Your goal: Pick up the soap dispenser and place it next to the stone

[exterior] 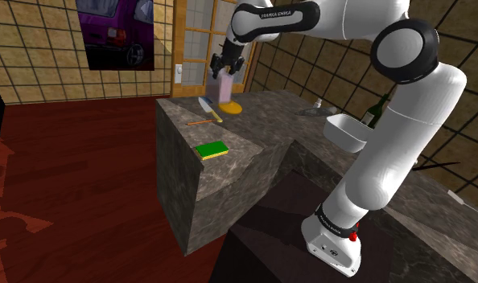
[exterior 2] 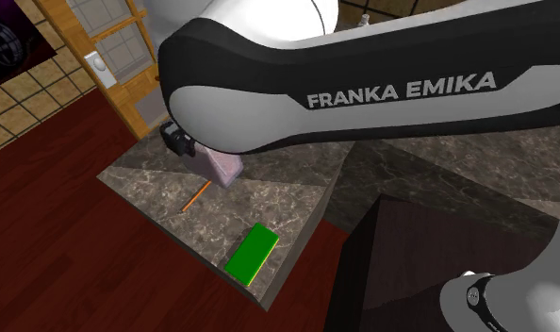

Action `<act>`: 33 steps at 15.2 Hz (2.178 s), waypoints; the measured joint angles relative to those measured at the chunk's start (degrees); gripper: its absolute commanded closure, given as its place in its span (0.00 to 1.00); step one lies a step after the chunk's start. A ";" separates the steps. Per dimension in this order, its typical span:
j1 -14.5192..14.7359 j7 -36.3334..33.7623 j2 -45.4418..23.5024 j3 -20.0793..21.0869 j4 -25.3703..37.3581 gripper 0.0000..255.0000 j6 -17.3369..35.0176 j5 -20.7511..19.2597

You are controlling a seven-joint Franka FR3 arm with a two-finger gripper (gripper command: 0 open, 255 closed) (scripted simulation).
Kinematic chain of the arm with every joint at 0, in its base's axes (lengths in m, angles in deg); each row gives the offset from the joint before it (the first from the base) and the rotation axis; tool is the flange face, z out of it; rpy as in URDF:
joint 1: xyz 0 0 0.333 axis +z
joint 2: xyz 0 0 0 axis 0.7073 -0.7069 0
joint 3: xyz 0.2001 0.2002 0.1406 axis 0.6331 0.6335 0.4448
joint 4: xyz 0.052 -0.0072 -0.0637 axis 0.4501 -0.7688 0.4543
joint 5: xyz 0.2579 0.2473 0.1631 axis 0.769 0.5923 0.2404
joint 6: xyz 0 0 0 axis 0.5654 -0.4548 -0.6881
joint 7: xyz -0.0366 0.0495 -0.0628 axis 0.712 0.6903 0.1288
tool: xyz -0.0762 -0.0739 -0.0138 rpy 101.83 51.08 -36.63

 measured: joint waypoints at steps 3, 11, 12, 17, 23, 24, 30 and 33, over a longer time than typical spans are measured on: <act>0.00 0.10 0.21 0.00 2.36 1.00 -2.56 0.06; -0.03 0.39 0.31 0.00 8.17 1.00 -8.46 0.18; -0.07 0.50 0.19 -0.04 9.10 1.00 -9.28 0.22; 0.03 0.47 0.01 0.04 13.34 1.00 -13.33 0.22; -1.39 3.09 2.37 -1.01 13.18 1.00 -15.47 0.88; -1.93 4.11 3.80 -1.46 11.36 1.00 -15.07 1.08; -5.29 11.14 9.37 -4.84 5.07 1.00 -14.29 2.36; -6.93 14.82 12.51 -6.76 1.55 1.00 -13.89 2.70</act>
